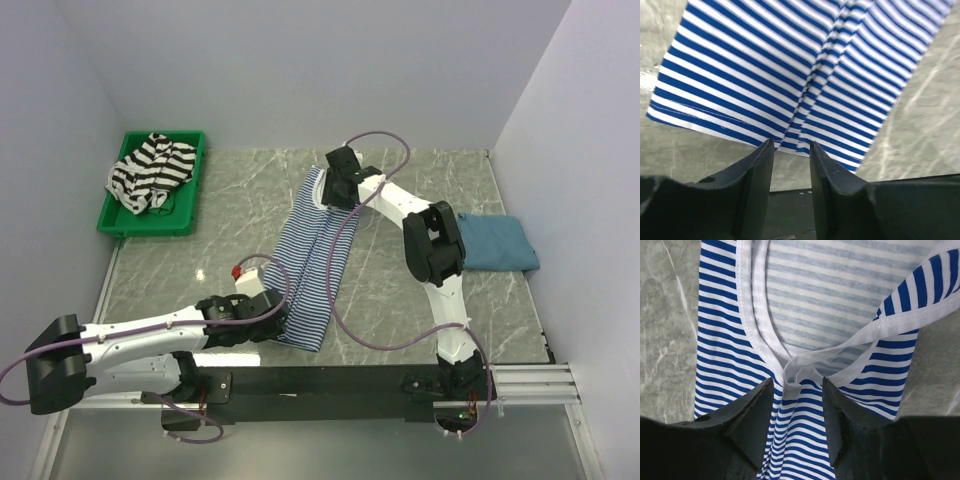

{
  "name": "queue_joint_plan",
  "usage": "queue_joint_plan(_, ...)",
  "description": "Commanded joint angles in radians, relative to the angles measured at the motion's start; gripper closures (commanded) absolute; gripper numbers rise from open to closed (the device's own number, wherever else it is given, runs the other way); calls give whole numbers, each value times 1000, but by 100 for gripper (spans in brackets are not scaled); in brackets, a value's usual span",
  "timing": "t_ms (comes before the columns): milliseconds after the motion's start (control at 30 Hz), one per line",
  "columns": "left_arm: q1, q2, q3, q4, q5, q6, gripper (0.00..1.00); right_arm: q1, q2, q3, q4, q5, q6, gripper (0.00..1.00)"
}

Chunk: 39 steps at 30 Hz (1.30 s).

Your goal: Fold and stack the tank tops

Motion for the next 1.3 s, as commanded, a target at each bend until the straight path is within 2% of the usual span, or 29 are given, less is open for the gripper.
queue_joint_plan(0,8,-49,103,-95,-87,23,59,-10,-118,-2,39,33,-32,47)
queue_joint_plan(100,14,-57,174,-97,-102,84,64,-45,-187,-33,51,62,-25,45)
queue_joint_plan(167,17,-30,209,-18,-73,160,65,-99,-234,-82,69,51,-14,43)
queue_joint_plan(267,17,64,243,69,-10,230,68,-169,-252,-134,94,2,6,41)
queue_joint_plan(367,20,170,260,153,43,265,75,-229,-237,-157,111,-71,28,41)
queue_joint_plan(500,53,318,284,212,100,297,80,-263,-186,-150,137,-143,45,43)
queue_joint_plan(667,85,428,339,220,111,343,81,-279,-76,-79,132,-194,61,53)
queue_joint_plan(867,92,526,341,224,132,370,82,-277,21,2,134,-220,95,57)
queue_joint_plan(1167,96,572,298,229,166,367,81,-277,64,-11,180,-196,130,58)
queue_joint_plan(1267,94,570,283,217,177,368,82,-276,78,-5,178,-192,126,62)
